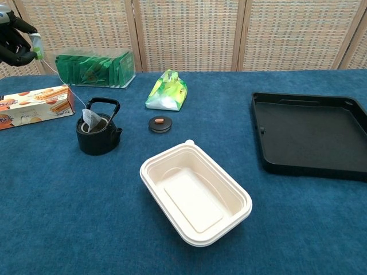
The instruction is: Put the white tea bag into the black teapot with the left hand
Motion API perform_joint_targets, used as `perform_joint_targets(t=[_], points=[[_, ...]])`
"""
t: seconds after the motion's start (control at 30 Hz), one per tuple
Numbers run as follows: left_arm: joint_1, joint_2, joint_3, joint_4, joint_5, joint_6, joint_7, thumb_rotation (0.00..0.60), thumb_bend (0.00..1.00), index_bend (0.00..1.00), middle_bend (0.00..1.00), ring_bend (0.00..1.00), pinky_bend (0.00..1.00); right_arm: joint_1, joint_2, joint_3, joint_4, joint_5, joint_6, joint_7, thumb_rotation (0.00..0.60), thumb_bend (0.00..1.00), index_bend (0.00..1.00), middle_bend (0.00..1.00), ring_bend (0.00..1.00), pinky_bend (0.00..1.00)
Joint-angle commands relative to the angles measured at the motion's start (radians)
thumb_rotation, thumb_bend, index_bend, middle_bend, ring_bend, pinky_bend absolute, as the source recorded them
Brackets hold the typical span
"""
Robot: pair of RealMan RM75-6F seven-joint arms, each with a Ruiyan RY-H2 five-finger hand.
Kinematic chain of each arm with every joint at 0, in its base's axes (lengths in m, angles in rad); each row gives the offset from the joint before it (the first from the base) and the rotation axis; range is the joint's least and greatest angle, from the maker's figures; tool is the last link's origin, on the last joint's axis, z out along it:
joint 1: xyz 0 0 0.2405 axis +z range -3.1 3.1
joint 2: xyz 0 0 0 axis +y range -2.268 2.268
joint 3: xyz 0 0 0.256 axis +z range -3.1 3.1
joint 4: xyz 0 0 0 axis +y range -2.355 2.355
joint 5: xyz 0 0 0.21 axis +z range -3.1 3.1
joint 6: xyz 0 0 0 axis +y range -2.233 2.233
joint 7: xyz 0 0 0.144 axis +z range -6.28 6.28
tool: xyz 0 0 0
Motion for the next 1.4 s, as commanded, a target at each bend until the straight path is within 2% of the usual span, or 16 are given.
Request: perform_joint_targets(t=[0.03,0.53,0.67,0.8,0.87,0.97,1.07,1.17,1.4], points=[[0.0,0.008,0.014,-0.009,0.005,-0.018,0.008,0.6,0.54,0.69,0.79,0.75,0.67,-0.001,0.001,-0.001,0.0,0.0,0.001,0.0,0.6,0.02,0.14,0.12,0.0,0.05],[0.02,0.027,0.06,-0.034,0.045,-0.026,0.01,0.6,0.54,0.69,0.78,0.75,0.67,-0.004,0.003,0.0,-0.002,0.001,0.004,0.002,0.6,0.02,0.14,0.12,0.0,0.05],[0.026,0.039,0.083,-0.052,0.038,-0.044,0.031,0.6,0.54,0.59,0.77,0.74,0.67,-0.004,0.002,0.0,0.001,0.001,0.004,0.003,0.6,0.02,0.14,0.12,0.0,0.05],[0.036,0.042,0.096,-0.065,0.035,-0.04,0.039,0.6,0.54,0.56,0.77,0.73,0.67,-0.003,0.002,0.001,0.001,0.001,0.004,0.005,0.6,0.02,0.14,0.12,0.0,0.05],[0.04,0.045,0.104,-0.073,0.034,-0.04,0.048,0.6,0.5,0.5,0.76,0.73,0.67,-0.004,0.002,0.001,0.001,0.002,0.004,0.004,0.6,0.02,0.14,0.12,0.0,0.05],[0.041,0.055,0.115,-0.098,0.023,-0.044,0.077,0.6,0.35,0.38,0.75,0.72,0.67,-0.003,0.001,0.002,0.002,0.003,0.001,0.005,0.6,0.02,0.14,0.13,0.0,0.05],[0.045,0.062,0.121,-0.121,0.018,-0.035,0.094,0.6,0.25,0.29,0.74,0.72,0.67,-0.002,0.0,0.001,0.002,0.003,-0.001,0.004,0.6,0.02,0.14,0.13,0.0,0.05],[0.049,0.066,0.124,-0.139,0.018,-0.021,0.113,0.6,0.23,0.24,0.74,0.72,0.67,-0.002,0.001,0.002,0.002,0.004,0.0,0.002,0.6,0.02,0.14,0.13,0.0,0.05],[0.065,0.08,0.131,-0.18,0.045,0.015,0.122,0.6,0.23,0.23,0.74,0.72,0.67,-0.003,0.0,0.0,0.003,0.003,-0.001,0.004,0.6,0.02,0.14,0.13,0.0,0.05]])
